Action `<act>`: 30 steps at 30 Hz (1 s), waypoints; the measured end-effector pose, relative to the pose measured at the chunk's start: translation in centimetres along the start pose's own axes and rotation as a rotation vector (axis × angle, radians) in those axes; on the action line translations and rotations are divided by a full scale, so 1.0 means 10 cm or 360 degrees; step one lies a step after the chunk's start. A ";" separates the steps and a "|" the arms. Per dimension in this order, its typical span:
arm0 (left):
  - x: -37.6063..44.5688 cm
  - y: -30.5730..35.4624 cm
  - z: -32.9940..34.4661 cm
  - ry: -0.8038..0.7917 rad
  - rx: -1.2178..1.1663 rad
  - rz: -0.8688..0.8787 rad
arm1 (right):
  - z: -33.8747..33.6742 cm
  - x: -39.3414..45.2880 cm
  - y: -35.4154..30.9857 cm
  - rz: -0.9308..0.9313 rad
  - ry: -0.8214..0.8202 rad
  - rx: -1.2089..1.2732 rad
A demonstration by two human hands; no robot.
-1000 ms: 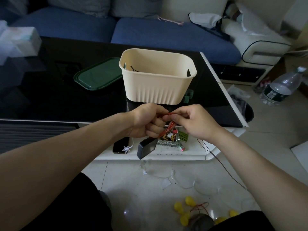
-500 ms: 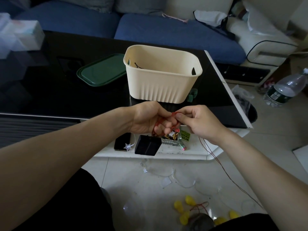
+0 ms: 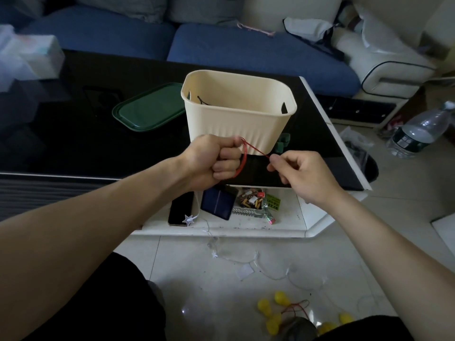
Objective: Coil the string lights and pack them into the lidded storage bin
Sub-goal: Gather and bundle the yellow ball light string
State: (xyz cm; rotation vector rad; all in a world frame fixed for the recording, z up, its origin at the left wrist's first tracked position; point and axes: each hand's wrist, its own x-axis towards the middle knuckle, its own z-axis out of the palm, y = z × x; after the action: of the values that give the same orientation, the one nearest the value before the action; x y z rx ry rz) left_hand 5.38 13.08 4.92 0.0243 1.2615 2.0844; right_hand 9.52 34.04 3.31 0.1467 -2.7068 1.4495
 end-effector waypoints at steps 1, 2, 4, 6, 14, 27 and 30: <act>0.00 0.02 0.01 0.0038 -0.0073 0.0051 | -0.02 0.00 0.01 0.0018 0.0028 -0.0025; 0.00 0.03 0.01 0.0075 -0.0131 0.0092 | -0.03 0.00 0.02 0.0033 0.0055 -0.0045; 0.02 0.02 0.04 0.0143 -0.0210 0.0148 | -0.03 0.00 0.06 0.0073 0.0097 -0.0068; 0.03 0.01 0.09 0.0193 -0.0254 0.0198 | 0.00 0.01 0.09 0.0087 0.0115 -0.0114; 0.03 -0.09 0.20 -0.0010 -0.0310 0.0203 | 0.29 -0.07 -0.02 0.0017 -0.0192 -0.0362; 0.08 -0.30 0.14 -0.0150 0.0866 -0.0149 | 0.27 -0.18 -0.16 0.0043 -0.0581 -0.0242; 0.06 -0.32 0.12 -0.0187 0.1253 -0.0234 | 0.26 -0.20 -0.18 0.0140 -0.0792 -0.0204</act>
State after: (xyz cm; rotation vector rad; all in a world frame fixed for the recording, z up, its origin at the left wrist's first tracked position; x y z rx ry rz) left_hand 7.05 15.30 2.88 0.3848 1.8605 1.3329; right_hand 11.65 31.02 3.19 0.4404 -3.2246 1.4096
